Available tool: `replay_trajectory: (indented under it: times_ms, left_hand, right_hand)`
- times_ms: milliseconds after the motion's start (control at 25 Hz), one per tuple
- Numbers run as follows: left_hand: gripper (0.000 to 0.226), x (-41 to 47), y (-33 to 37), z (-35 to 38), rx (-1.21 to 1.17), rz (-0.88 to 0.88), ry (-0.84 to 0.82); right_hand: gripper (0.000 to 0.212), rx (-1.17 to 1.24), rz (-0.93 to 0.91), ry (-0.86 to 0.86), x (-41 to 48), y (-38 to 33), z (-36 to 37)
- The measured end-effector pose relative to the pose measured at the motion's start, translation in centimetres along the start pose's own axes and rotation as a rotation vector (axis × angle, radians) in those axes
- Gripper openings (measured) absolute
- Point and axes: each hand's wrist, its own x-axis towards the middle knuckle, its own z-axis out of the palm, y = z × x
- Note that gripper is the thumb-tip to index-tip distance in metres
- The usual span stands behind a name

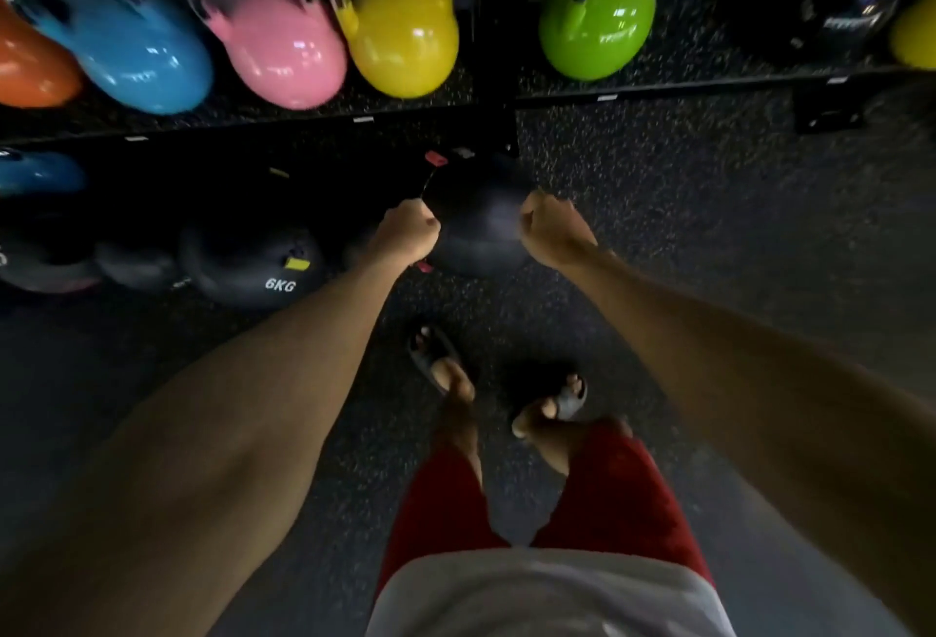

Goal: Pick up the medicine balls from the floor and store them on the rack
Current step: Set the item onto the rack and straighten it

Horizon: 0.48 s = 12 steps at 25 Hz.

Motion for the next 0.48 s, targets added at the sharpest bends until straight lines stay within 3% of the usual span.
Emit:
replay_trajectory:
  times_ms: [160,480]
  left_hand:
    - [0.021,5.9,-2.9,4.3,-0.001,-0.023,-0.045]
    - [0.053,24.1,-11.0,14.1,-0.34,-0.213,0.097]
  right_hand:
    - [0.031,0.01,0.123,-0.036,5.1,5.4,5.8]
    - [0.028,0.136,0.383,-0.041,20.7,18.3,16.9]
